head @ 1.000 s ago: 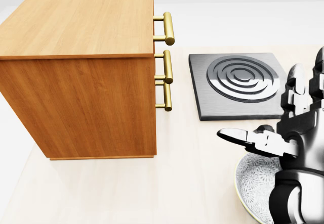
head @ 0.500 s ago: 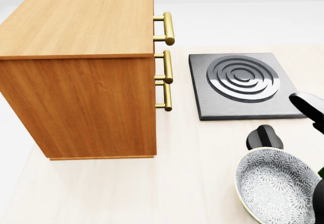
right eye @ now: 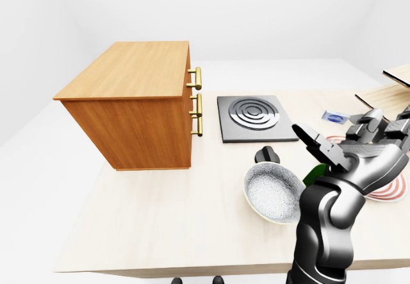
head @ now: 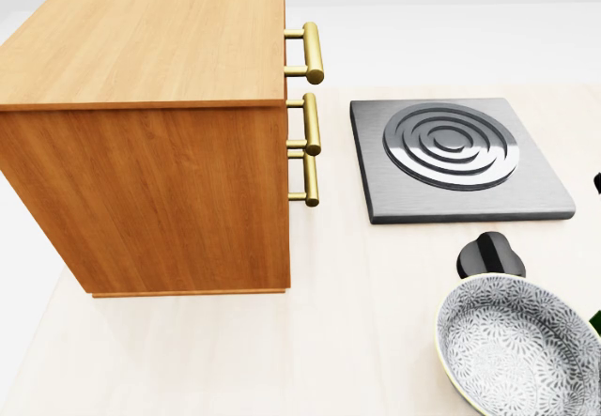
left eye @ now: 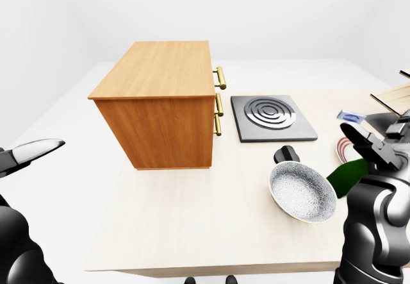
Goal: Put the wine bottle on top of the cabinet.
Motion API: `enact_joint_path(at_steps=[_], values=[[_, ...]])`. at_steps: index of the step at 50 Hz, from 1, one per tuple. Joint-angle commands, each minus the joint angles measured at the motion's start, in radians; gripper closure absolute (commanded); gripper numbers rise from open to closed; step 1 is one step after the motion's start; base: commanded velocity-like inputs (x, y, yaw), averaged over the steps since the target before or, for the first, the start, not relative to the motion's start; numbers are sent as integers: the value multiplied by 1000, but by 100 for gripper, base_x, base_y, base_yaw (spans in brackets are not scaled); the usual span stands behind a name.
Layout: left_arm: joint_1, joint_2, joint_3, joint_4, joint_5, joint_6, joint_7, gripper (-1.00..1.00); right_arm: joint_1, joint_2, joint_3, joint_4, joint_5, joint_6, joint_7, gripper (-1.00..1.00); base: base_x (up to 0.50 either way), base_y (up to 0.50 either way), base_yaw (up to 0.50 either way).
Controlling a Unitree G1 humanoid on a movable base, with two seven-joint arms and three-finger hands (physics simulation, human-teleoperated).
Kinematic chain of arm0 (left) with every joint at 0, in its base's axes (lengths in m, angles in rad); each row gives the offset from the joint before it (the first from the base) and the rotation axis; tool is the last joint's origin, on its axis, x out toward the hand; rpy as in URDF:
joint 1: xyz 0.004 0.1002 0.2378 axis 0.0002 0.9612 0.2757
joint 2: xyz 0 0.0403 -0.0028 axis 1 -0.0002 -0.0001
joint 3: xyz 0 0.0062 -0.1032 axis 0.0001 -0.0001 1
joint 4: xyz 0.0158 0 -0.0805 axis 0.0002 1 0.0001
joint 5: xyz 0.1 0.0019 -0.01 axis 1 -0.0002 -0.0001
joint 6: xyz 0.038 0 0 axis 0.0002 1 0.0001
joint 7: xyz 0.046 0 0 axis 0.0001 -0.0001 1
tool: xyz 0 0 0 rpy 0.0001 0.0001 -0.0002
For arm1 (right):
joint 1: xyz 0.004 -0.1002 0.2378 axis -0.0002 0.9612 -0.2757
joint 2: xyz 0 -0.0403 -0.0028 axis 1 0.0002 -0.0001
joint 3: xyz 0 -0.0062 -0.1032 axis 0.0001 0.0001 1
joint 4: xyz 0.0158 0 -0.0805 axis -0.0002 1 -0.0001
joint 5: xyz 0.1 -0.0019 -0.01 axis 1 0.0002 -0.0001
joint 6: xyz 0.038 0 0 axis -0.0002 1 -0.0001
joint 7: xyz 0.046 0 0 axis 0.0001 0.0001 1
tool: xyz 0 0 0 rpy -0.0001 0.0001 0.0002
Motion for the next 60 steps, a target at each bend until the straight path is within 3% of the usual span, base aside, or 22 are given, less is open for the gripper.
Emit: enact_joint_path(at_steps=[1,31,53,60], values=[[1,-1,-1,1,3,0,-1,-100,17,-19,-57,-6,31,0,0,-100,0,0,0],[3,-5,-4,7,10,0,-6,-100,57,-40,-147,39,78,0,0,-100,0,0,0],[6,-10,-7,11,18,0,-9,-100,93,-101,-328,60,155,0,0,-100,0,0,0],[6,-11,-7,9,18,0,-9,-100,94,-110,-305,140,129,0,0,-100,0,0,0]])
